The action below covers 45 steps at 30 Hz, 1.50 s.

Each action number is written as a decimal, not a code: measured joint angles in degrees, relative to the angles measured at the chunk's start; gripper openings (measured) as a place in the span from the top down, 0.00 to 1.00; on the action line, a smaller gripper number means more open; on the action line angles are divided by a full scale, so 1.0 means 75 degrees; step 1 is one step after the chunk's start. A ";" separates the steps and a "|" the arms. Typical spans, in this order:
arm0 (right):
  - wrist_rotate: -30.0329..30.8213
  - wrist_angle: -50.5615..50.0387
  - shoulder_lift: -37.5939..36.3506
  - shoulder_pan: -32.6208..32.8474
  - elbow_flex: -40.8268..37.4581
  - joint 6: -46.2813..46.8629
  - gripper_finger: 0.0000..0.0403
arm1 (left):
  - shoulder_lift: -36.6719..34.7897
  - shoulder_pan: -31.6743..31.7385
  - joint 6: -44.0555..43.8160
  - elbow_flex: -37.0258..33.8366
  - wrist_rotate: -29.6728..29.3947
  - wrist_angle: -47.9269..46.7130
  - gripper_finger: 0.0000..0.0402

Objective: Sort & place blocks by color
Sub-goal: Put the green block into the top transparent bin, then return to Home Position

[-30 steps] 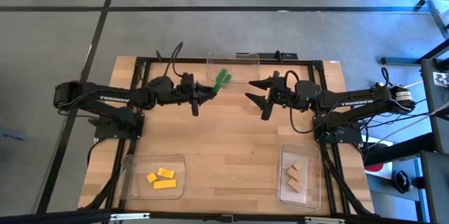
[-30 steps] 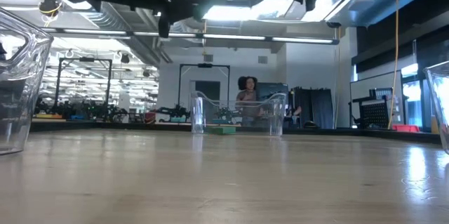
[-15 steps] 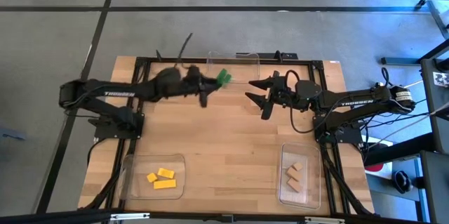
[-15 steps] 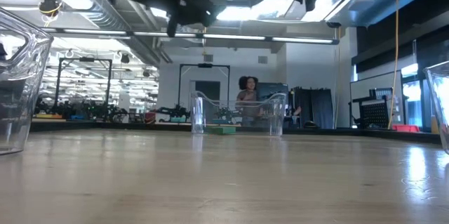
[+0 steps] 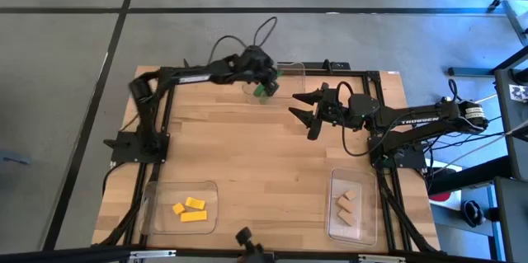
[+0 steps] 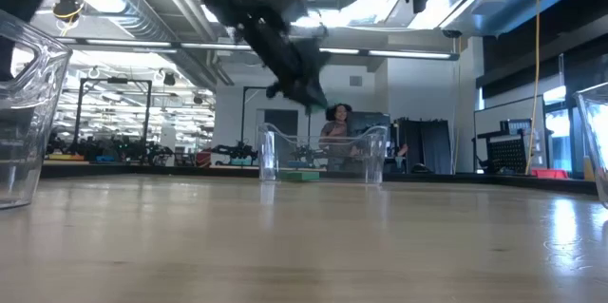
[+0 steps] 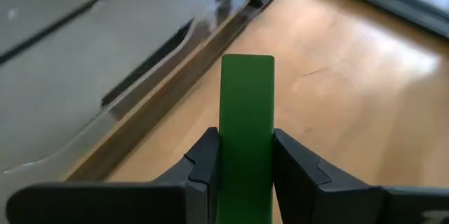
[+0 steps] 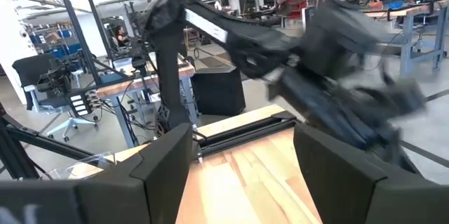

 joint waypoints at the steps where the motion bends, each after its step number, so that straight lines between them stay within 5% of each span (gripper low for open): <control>1: 0.0002 0.0000 0.0000 0.0000 0.0000 0.0000 0.37 | 0.0297 0.0066 -0.0005 0.0252 -0.0001 -0.0200 0.79; 11: 0.0003 -0.0001 0.0000 0.0002 0.0000 0.0000 0.37 | 0.1831 0.0200 -0.0574 0.1348 -0.0299 -0.2012 0.79; 27: 0.0003 -0.0003 0.0000 0.0002 0.0000 -0.0032 0.37 | 0.1792 0.0079 -0.0809 0.1346 -0.1017 -0.2112 0.58; 38: 0.0004 0.0229 0.0000 0.0000 0.0000 -0.0035 0.37 | -0.0550 0.0059 -0.0391 0.1126 0.0271 -0.2227 0.57; 45: 0.0006 0.0157 0.0000 0.0000 0.0000 -0.0009 0.37 | -0.2982 -0.1081 -0.0641 -0.1729 0.0224 0.1347 0.57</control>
